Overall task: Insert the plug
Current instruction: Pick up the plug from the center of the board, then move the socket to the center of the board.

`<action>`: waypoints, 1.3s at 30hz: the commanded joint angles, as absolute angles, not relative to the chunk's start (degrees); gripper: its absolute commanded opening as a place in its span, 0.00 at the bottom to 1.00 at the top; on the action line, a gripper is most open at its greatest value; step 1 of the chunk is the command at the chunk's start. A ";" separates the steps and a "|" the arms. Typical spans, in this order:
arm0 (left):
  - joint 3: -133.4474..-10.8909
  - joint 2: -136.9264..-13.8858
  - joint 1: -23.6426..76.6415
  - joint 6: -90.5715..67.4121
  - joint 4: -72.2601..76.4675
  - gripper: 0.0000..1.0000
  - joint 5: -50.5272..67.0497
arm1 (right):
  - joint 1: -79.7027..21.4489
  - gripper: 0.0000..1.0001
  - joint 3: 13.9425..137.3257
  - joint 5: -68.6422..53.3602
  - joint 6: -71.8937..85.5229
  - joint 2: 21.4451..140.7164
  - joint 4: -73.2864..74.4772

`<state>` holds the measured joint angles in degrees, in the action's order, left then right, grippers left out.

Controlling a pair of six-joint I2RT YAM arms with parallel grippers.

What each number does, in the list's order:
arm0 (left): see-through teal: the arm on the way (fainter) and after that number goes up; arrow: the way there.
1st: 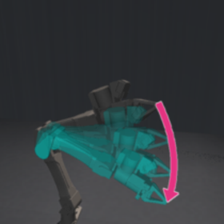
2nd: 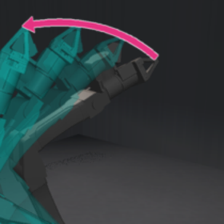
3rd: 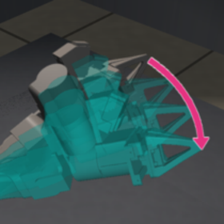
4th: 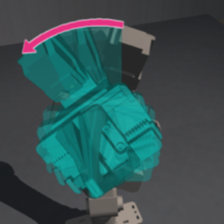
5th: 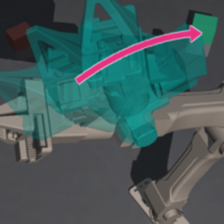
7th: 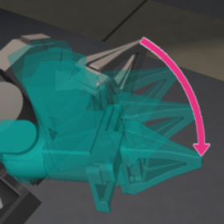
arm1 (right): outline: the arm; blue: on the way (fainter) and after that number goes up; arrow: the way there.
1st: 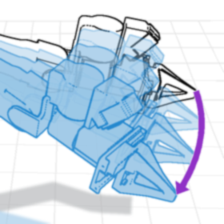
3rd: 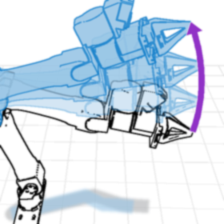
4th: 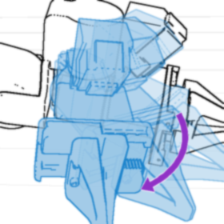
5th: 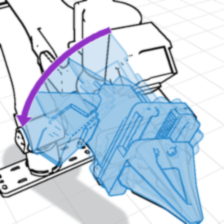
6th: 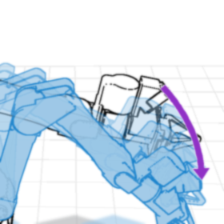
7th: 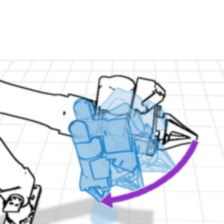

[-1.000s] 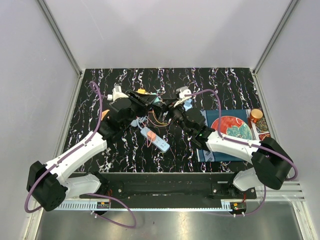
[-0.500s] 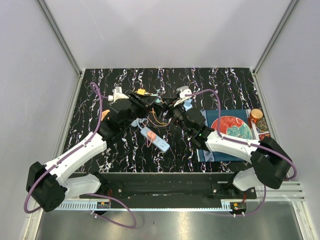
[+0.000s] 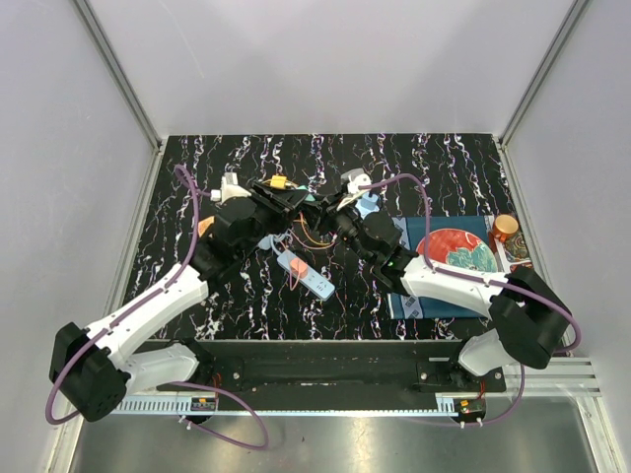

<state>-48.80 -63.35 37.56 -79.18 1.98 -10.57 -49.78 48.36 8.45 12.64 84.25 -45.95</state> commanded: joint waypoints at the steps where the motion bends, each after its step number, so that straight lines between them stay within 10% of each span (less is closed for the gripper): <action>1: -47.73 -60.56 37.01 -75.78 5.63 0.35 -8.79 | -49.48 0.04 50.80 9.67 9.50 82.45 -46.15; 15: -49.83 -53.45 25.15 -43.12 -13.16 0.89 -2.46 | -49.48 0.00 59.76 1.94 11.95 77.61 -4.51; 25: -54.93 -50.89 23.12 -11.01 -20.48 0.93 1.22 | -49.04 0.00 76.80 -3.51 17.12 86.21 37.84; 39: -47.46 -47.46 31.54 10.54 -16.08 0.99 16.00 | -43.25 0.00 85.61 -18.80 23.03 91.32 44.21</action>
